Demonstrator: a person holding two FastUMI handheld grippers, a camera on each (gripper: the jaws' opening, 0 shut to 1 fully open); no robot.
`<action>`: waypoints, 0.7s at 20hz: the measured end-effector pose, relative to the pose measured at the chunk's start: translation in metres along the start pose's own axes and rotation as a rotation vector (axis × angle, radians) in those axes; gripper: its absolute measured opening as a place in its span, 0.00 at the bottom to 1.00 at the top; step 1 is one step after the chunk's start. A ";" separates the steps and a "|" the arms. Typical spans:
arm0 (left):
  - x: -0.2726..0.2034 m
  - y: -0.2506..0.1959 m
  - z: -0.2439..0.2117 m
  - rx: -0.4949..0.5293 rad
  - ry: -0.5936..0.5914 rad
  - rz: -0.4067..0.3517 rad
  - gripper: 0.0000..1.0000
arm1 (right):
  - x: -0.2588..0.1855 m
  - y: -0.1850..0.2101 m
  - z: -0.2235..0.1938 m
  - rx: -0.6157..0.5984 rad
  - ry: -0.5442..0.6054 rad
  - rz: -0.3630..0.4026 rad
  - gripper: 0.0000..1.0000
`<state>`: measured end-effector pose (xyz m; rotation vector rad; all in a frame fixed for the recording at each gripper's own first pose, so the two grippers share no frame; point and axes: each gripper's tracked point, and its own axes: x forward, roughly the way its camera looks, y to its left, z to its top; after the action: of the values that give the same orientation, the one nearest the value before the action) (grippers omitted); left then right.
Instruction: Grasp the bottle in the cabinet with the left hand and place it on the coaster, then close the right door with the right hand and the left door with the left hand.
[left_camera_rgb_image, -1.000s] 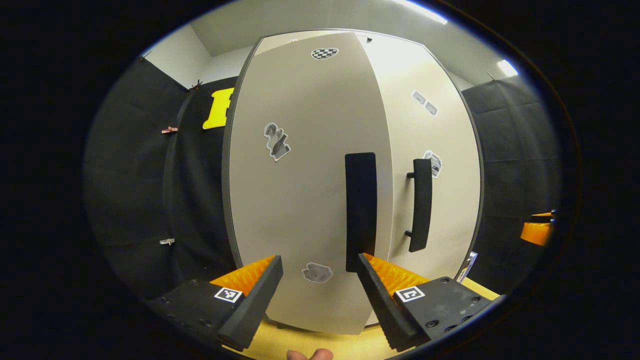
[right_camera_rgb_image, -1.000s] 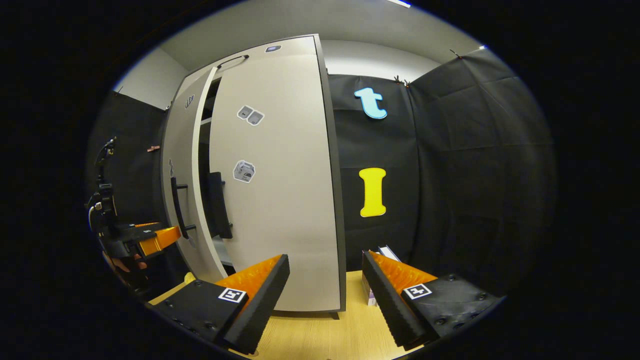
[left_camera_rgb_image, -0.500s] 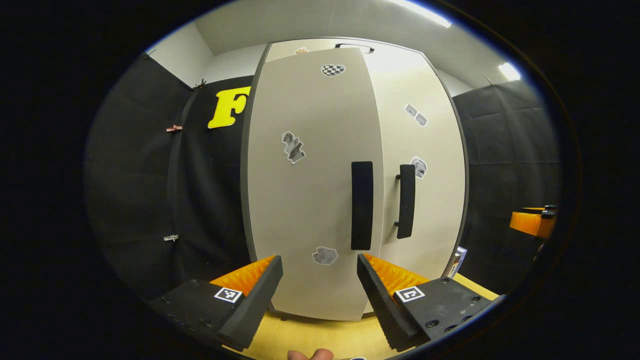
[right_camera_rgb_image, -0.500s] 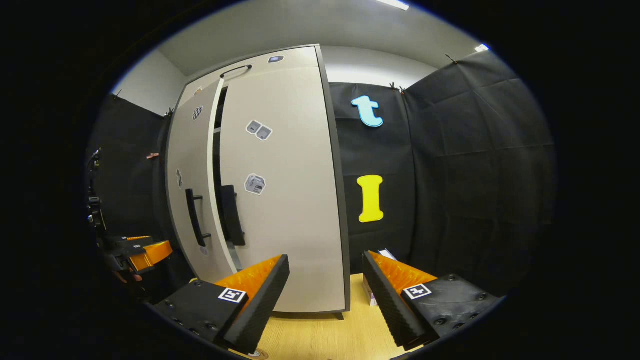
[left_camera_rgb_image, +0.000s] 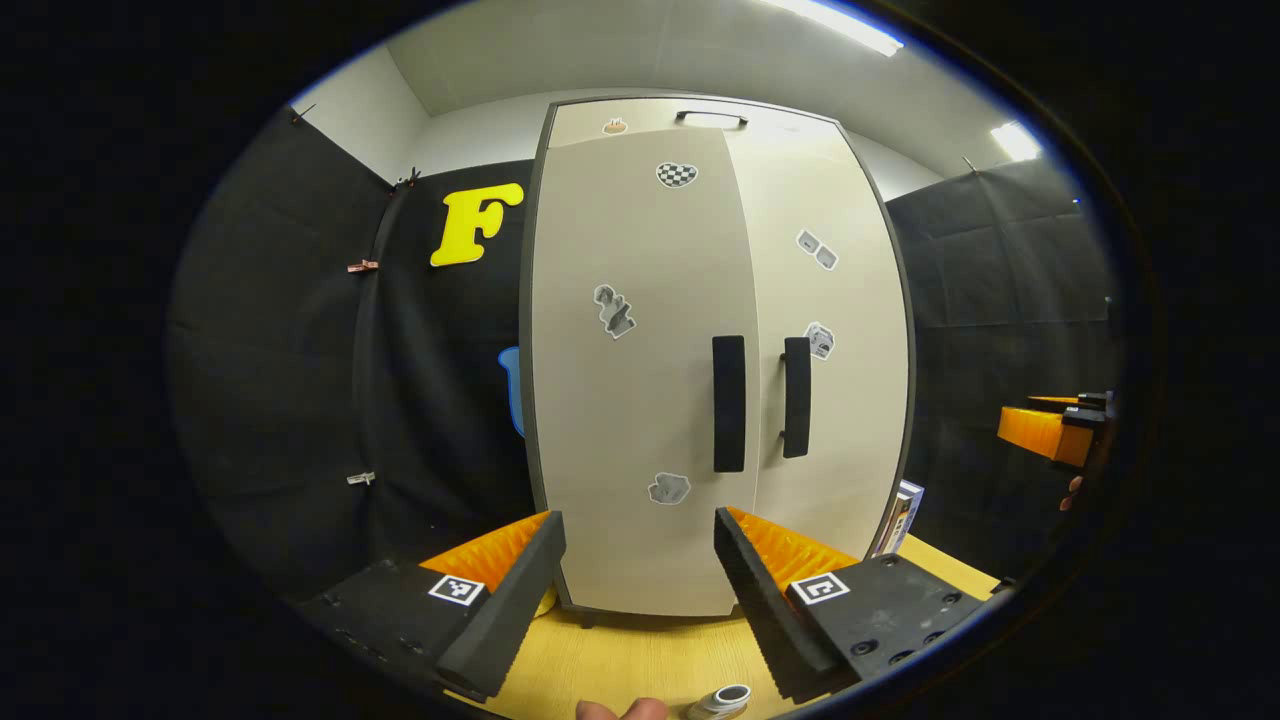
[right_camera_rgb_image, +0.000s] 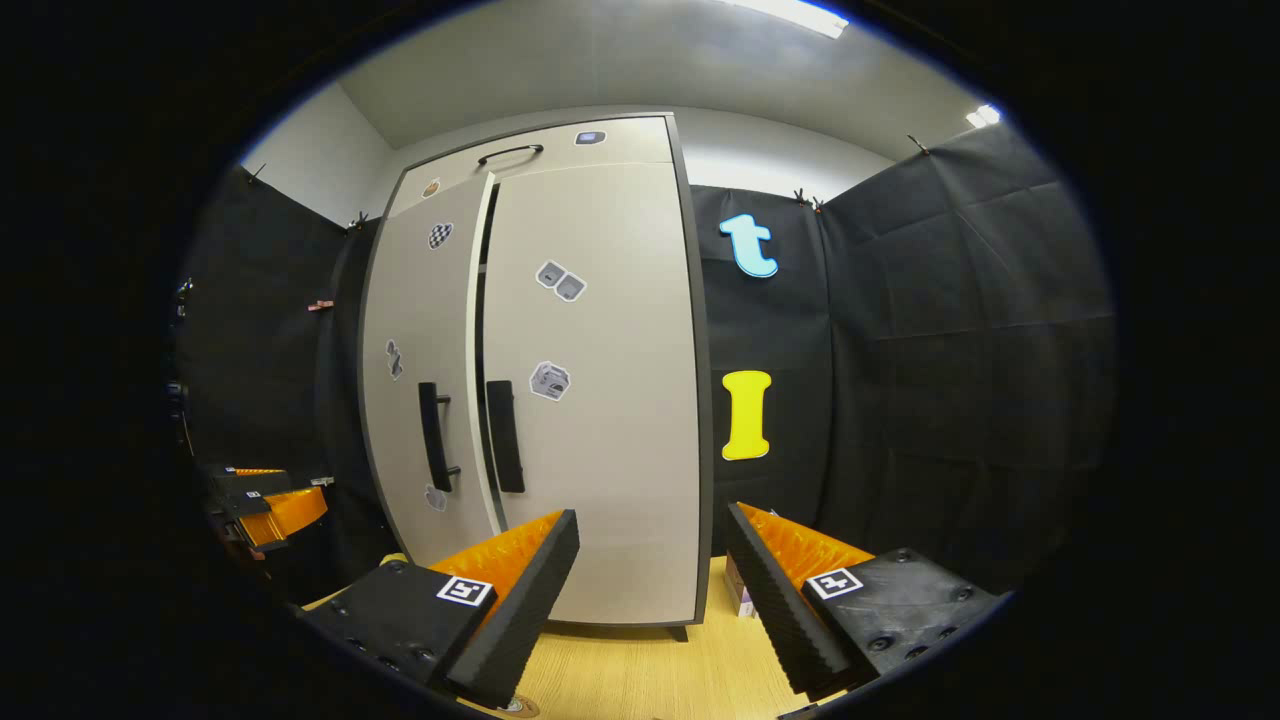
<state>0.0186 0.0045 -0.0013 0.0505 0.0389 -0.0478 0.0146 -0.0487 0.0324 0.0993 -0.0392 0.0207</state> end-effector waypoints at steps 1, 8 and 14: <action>-0.004 0.001 -0.001 0.000 0.001 0.000 0.95 | -0.003 0.002 0.001 -0.001 -0.003 0.001 0.98; -0.027 0.010 -0.002 -0.001 0.001 -0.007 0.95 | -0.018 0.016 0.001 -0.013 -0.009 0.010 0.98; -0.035 0.019 -0.003 -0.005 0.002 -0.001 0.95 | -0.024 0.021 0.002 -0.027 -0.013 0.015 0.98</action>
<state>-0.0156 0.0250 -0.0024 0.0454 0.0415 -0.0489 -0.0104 -0.0282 0.0354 0.0724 -0.0531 0.0341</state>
